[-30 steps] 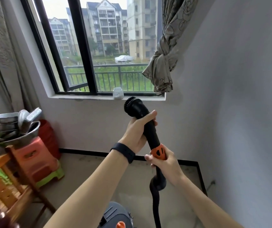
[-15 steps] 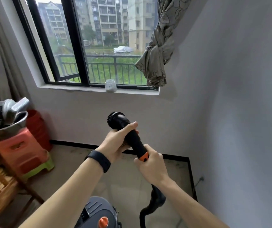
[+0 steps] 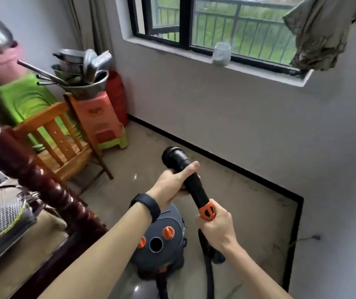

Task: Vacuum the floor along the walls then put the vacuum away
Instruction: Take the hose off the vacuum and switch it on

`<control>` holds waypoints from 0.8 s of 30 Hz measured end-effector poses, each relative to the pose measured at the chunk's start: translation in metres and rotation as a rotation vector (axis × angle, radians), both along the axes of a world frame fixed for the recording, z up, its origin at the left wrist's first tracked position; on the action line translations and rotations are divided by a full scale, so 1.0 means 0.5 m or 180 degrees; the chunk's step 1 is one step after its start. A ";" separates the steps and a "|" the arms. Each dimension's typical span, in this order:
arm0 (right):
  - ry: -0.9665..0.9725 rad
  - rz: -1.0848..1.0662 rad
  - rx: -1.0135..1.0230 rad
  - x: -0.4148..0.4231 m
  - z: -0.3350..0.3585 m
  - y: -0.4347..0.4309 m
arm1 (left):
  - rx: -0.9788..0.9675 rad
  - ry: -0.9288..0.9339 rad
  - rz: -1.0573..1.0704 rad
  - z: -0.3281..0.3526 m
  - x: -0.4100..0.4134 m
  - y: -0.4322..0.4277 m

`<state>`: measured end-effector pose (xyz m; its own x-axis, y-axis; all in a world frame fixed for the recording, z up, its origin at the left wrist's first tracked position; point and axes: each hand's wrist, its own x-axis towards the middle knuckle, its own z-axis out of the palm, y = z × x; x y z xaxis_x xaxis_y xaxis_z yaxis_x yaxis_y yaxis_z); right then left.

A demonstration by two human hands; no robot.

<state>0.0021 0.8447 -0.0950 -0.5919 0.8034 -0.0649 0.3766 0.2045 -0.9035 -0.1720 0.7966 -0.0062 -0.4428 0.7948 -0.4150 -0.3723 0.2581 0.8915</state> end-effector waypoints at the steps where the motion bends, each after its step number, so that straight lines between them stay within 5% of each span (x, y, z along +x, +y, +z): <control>1: -0.0051 0.0037 -0.0018 -0.016 -0.025 -0.004 | -0.0178 0.0117 -0.0097 -0.025 -0.022 -0.007; 15: -0.1357 -0.0134 -0.0525 -0.239 -0.327 0.119 | -0.2068 0.1186 -0.0712 -0.485 -0.131 -0.107; 24: -0.1981 0.0254 -0.0847 -0.225 -0.594 0.109 | -0.2889 0.3160 -0.1483 -0.740 -0.072 -0.080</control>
